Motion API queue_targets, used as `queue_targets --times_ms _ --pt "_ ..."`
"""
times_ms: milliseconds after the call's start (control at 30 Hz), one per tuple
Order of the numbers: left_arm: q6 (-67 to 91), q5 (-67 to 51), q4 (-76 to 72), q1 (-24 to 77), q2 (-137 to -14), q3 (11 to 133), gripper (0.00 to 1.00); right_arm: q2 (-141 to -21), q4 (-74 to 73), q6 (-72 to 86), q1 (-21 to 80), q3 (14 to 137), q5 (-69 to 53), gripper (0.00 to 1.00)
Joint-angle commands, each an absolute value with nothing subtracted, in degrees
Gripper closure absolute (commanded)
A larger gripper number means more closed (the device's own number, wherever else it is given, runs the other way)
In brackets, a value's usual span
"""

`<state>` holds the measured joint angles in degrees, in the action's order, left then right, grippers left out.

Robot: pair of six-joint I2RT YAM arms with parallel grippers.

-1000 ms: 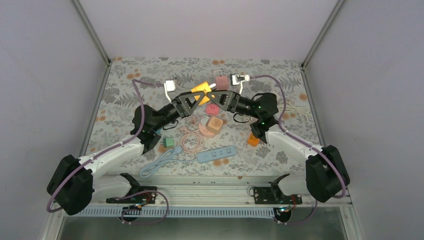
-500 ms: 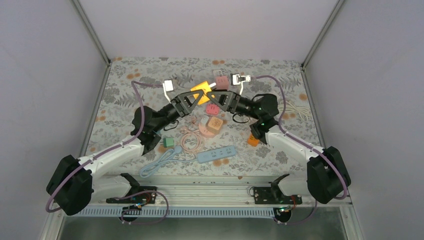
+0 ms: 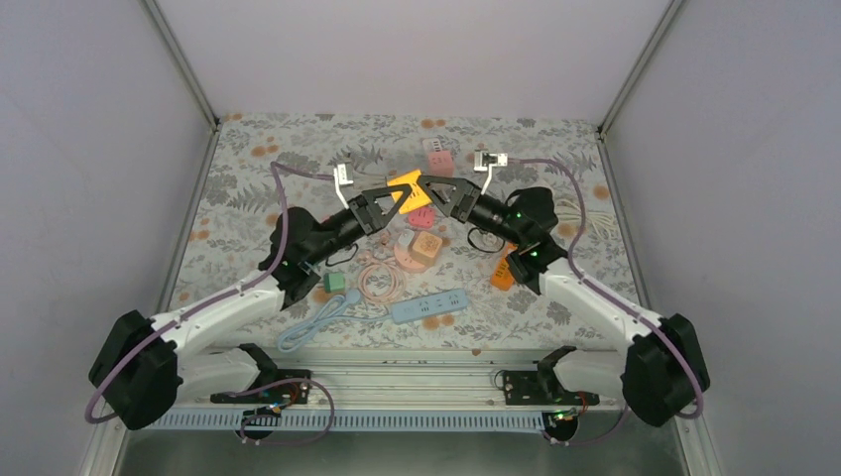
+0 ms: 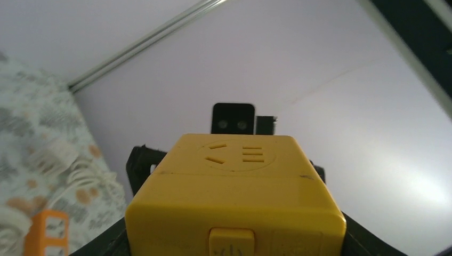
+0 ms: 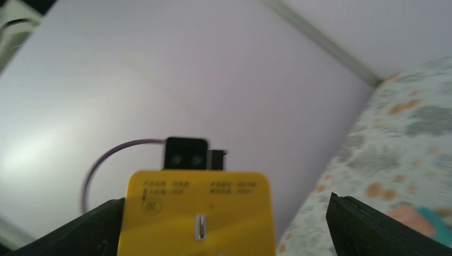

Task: Insert the plug

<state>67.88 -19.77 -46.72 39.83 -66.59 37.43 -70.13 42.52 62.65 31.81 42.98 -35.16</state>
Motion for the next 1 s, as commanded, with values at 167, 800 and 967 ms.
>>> queue_targets --times_ms 167,800,967 --pt "56.4 -8.7 7.7 43.6 -59.6 49.5 0.67 -61.7 -5.6 50.1 31.5 45.7 -3.8 0.03" --pt "-19.6 -2.4 36.6 58.0 -83.1 73.0 0.64 -51.8 -20.1 42.0 19.2 41.6 -9.5 0.02" --pt "-43.9 -4.7 33.5 58.4 -82.0 70.6 0.65 -50.7 -20.5 42.4 16.3 39.5 -15.5 0.02"
